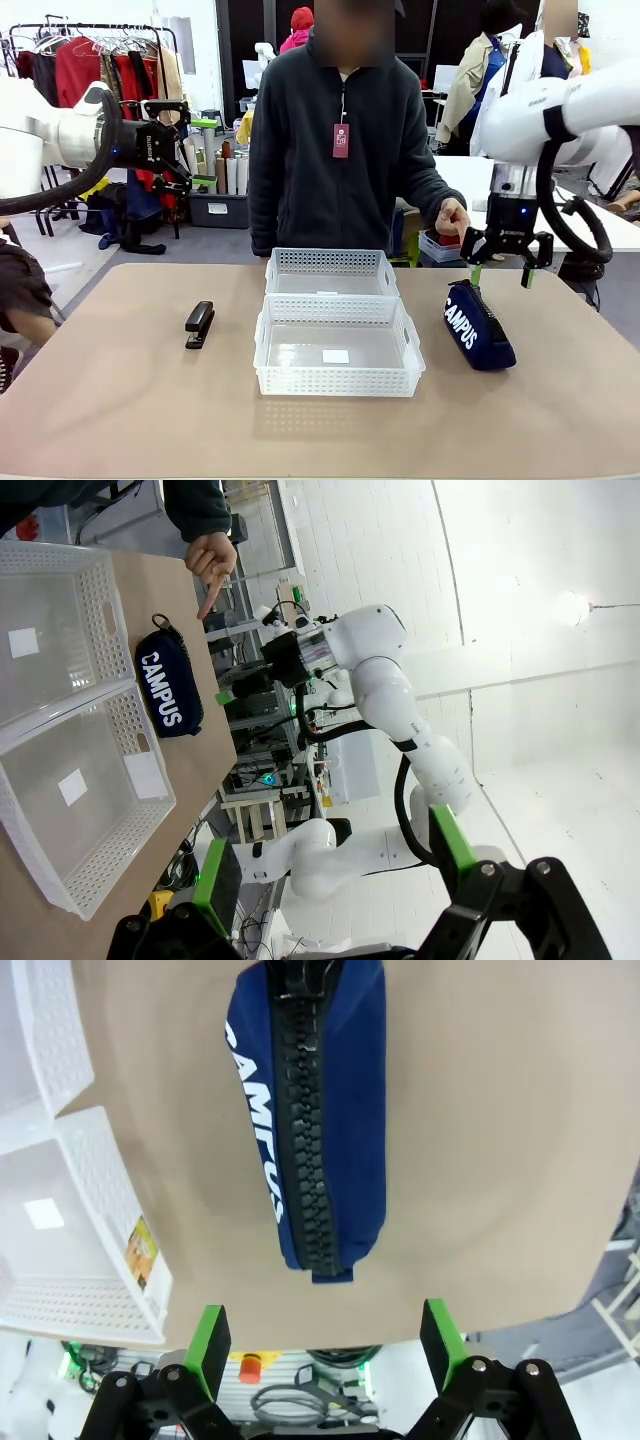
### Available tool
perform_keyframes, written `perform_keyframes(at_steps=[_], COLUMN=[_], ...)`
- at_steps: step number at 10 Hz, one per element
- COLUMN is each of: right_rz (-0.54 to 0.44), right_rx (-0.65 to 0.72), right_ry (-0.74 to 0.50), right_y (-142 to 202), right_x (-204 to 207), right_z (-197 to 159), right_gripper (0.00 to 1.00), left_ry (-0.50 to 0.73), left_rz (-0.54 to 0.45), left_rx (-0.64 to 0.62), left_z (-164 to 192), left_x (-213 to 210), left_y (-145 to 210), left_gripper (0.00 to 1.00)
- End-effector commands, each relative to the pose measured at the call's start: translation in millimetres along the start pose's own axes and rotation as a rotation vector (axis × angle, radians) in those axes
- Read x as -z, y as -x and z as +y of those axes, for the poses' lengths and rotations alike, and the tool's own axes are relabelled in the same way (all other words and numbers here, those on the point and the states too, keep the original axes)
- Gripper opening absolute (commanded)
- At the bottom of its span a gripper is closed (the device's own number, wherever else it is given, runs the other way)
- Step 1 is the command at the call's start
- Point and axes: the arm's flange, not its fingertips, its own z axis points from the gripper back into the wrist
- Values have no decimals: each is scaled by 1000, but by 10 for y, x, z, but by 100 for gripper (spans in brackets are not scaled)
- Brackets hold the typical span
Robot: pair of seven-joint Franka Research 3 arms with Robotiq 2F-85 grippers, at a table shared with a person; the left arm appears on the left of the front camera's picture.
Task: Distribute items into two baskets.
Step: Pick up the Pencil pouch that the person points to.
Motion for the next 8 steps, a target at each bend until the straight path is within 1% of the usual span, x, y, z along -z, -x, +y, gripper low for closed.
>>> perform_keyframes(at_steps=[1,3,4,5,8], right_rz=[-42,-34,-44,-52,-64], right_rx=[-34,-33,-37,-30,-15], right_ry=[3,-7,10,35,32], right_y=[-55,-163,-182,-206,-318], right_x=[117,258,334,398,606], right_z=[57,131,148,149,129], right_gripper=[100,100,100,100,100], left_ry=[-1,-1,-1,-1,-1], left_rz=[-6,-6,-6,-6,-6], left_rx=[3,3,3,3,3], left_z=[-17,-17,-17,-17,-17], left_x=[-10,-10,-10,-10,-10], left_y=[-2,-2,-2,-2,-2], left_gripper=[100,100,100,100,100])
